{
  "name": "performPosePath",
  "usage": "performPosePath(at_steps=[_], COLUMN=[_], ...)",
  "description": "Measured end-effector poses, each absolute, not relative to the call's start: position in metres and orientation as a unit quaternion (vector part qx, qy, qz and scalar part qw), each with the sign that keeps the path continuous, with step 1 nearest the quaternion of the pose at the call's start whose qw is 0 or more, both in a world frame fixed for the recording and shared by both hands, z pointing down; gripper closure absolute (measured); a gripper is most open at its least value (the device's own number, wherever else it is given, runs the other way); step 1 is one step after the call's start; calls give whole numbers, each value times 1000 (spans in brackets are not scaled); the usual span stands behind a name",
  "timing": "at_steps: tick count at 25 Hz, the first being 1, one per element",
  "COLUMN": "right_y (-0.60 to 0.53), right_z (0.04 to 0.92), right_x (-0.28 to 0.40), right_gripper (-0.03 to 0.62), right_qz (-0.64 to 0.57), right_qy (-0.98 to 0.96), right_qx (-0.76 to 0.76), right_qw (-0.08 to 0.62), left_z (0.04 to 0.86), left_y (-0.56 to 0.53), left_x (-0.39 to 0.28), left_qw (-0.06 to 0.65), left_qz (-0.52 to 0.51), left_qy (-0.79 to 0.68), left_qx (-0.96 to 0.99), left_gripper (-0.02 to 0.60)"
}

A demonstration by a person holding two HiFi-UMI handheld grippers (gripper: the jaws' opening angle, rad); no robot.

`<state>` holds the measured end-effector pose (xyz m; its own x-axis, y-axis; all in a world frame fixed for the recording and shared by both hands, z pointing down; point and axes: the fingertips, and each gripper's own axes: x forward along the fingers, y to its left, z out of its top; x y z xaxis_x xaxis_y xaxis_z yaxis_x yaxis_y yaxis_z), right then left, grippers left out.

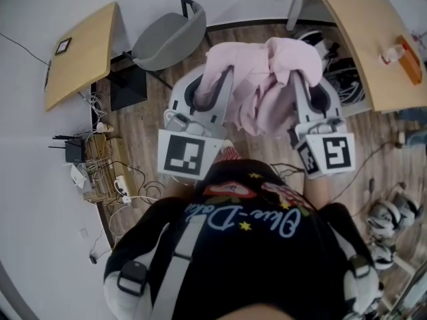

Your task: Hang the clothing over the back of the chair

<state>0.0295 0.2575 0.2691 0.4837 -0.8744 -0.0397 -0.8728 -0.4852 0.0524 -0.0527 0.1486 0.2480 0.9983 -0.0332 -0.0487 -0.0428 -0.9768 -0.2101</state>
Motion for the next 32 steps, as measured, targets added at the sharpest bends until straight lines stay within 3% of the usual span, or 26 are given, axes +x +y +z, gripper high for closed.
performPosePath(at_steps=[32], right_y=[98], right_z=[279], right_x=[144], right_gripper=[549], right_qz=[-30], right_qy=[-571], right_qx=[820], right_qw=[28], left_z=[261], left_y=[0], left_x=[52], left_qw=[116], left_qz=[3], left_qy=[78], left_qx=[-990], left_gripper=[525])
